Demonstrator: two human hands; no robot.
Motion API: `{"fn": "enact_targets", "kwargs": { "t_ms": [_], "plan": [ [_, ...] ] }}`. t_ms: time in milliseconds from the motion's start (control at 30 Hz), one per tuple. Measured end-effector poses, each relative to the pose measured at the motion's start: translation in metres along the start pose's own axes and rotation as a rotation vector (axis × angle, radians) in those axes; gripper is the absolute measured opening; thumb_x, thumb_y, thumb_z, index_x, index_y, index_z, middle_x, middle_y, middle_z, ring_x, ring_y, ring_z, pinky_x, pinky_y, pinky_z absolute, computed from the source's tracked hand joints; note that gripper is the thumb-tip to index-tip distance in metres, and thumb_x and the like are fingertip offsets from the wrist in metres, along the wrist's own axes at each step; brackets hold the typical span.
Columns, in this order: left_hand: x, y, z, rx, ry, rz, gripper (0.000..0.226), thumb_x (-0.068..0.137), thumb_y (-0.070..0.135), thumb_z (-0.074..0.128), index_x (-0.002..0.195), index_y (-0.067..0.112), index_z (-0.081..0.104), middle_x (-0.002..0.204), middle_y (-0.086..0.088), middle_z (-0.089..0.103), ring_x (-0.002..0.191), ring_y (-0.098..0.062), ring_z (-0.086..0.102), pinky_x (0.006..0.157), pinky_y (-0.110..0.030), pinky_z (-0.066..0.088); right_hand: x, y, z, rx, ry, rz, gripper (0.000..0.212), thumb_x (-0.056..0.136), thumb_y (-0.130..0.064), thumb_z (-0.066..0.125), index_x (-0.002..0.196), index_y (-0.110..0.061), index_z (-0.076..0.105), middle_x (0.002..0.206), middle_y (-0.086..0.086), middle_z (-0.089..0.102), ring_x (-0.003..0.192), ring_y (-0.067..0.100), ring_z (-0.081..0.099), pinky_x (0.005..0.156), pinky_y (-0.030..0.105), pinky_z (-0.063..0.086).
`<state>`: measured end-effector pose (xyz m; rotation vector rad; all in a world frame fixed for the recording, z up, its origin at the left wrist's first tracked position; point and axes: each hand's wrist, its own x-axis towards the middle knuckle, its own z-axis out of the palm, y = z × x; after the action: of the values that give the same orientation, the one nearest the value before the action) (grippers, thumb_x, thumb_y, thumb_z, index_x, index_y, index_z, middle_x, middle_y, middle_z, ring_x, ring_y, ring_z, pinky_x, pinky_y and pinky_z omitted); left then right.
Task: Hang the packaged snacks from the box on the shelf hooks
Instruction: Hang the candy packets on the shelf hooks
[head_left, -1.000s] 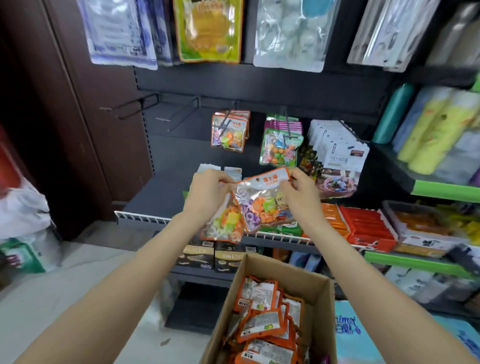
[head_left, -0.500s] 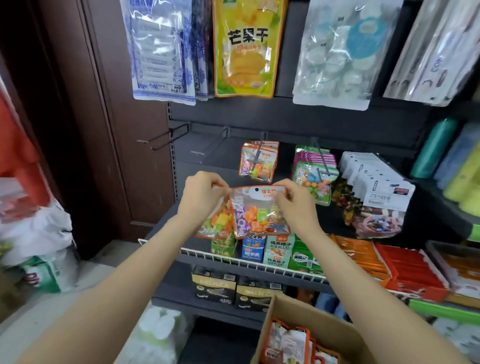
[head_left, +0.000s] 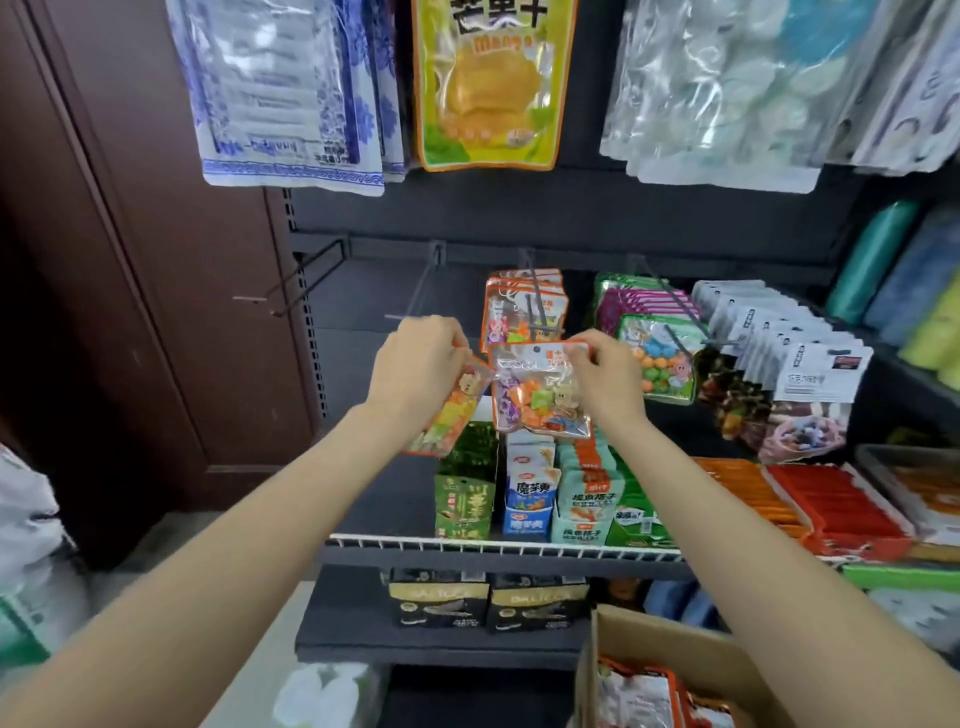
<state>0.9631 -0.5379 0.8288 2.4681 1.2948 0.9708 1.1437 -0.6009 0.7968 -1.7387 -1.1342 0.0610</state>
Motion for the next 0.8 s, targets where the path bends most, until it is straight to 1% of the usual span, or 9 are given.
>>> {"fn": "enact_targets", "kwargs": {
  "t_ms": [67, 133, 233, 333, 367, 467, 600, 700, 800],
  "plan": [
    [0.002, -0.003, 0.005, -0.037, -0.007, -0.020, 0.014, 0.087, 0.012, 0.056, 0.090, 0.014, 0.069, 0.091, -0.006, 0.069, 0.087, -0.030, 0.062, 0.064, -0.030, 0.040, 0.002, 0.000, 0.002, -0.032, -0.002, -0.017, 0.020, 0.096, -0.015, 0.048, 0.095, -0.007, 0.067, 0.091, 0.007, 0.067, 0.082, 0.020, 0.060, 0.073, 0.032, 0.047],
    [0.004, -0.008, 0.009, -0.034, -0.006, -0.019, 0.015, 0.087, 0.012, 0.055, 0.091, 0.015, 0.069, 0.092, -0.007, 0.068, 0.087, -0.031, 0.062, 0.065, -0.030, 0.039, 0.003, 0.000, 0.005, -0.074, -0.003, -0.048, 0.020, 0.096, -0.015, 0.049, 0.097, -0.008, 0.067, 0.088, 0.006, 0.067, 0.071, 0.014, 0.056, 0.066, 0.026, 0.044],
    [0.007, -0.012, 0.015, 0.021, 0.009, 0.023, 0.017, 0.090, 0.013, 0.052, 0.096, 0.012, 0.068, 0.097, -0.009, 0.067, 0.090, -0.032, 0.061, 0.066, -0.032, 0.040, 0.004, 0.002, 0.009, -0.104, 0.014, -0.078, 0.019, 0.096, -0.016, 0.049, 0.096, -0.009, 0.067, 0.073, 0.001, 0.062, 0.055, 0.005, 0.047, 0.049, 0.016, 0.035],
    [0.010, -0.011, 0.020, 0.063, 0.016, 0.074, 0.018, 0.092, 0.014, 0.050, 0.099, 0.010, 0.066, 0.101, -0.009, 0.065, 0.092, -0.031, 0.059, 0.066, -0.032, 0.037, 0.001, 0.005, 0.010, -0.087, 0.047, -0.092, 0.018, 0.096, -0.016, 0.048, 0.096, -0.011, 0.066, 0.061, -0.005, 0.054, 0.046, 0.004, 0.041, 0.045, 0.016, 0.031],
    [0.011, -0.010, 0.021, 0.069, 0.019, 0.088, 0.018, 0.093, 0.016, 0.050, 0.099, 0.009, 0.066, 0.101, -0.009, 0.064, 0.093, -0.030, 0.059, 0.066, -0.031, 0.037, 0.000, 0.006, 0.009, -0.089, 0.059, -0.101, 0.019, 0.096, -0.017, 0.048, 0.097, -0.011, 0.066, 0.061, -0.004, 0.055, 0.046, 0.004, 0.041, 0.045, 0.016, 0.029],
    [0.014, -0.007, 0.022, 0.090, 0.034, 0.102, 0.019, 0.095, 0.017, 0.049, 0.098, 0.007, 0.065, 0.100, -0.008, 0.063, 0.091, -0.029, 0.059, 0.066, -0.033, 0.038, 0.000, 0.006, 0.006, -0.127, 0.097, -0.128, 0.019, 0.096, -0.018, 0.048, 0.099, -0.011, 0.066, 0.066, -0.001, 0.057, 0.049, 0.005, 0.043, 0.048, 0.023, 0.032],
    [0.017, -0.002, 0.025, 0.180, 0.057, 0.116, 0.016, 0.093, 0.009, 0.048, 0.096, 0.005, 0.064, 0.098, -0.009, 0.063, 0.086, -0.031, 0.059, 0.065, -0.036, 0.043, 0.007, 0.006, 0.007, -0.191, 0.105, -0.140, 0.021, 0.096, -0.019, 0.049, 0.102, -0.010, 0.067, 0.066, -0.001, 0.057, 0.051, 0.005, 0.046, 0.047, 0.012, 0.031],
    [0.022, 0.002, 0.028, 0.231, 0.062, 0.111, 0.016, 0.089, 0.001, 0.049, 0.095, 0.006, 0.063, 0.098, -0.010, 0.062, 0.086, -0.031, 0.059, 0.063, -0.035, 0.040, 0.019, 0.008, 0.010, -0.184, 0.101, -0.127, 0.021, 0.095, -0.016, 0.049, 0.098, -0.008, 0.068, 0.072, 0.002, 0.062, 0.056, 0.004, 0.049, 0.049, 0.009, 0.032],
    [0.029, 0.007, 0.030, 0.266, 0.047, 0.120, 0.017, 0.088, -0.001, 0.050, 0.096, 0.006, 0.063, 0.098, -0.009, 0.062, 0.087, -0.030, 0.060, 0.062, -0.033, 0.037, 0.037, 0.010, 0.016, -0.186, 0.108, -0.079, 0.022, 0.095, -0.018, 0.051, 0.102, -0.009, 0.070, 0.088, 0.005, 0.070, 0.068, 0.009, 0.054, 0.057, 0.021, 0.038]
  ]
}}
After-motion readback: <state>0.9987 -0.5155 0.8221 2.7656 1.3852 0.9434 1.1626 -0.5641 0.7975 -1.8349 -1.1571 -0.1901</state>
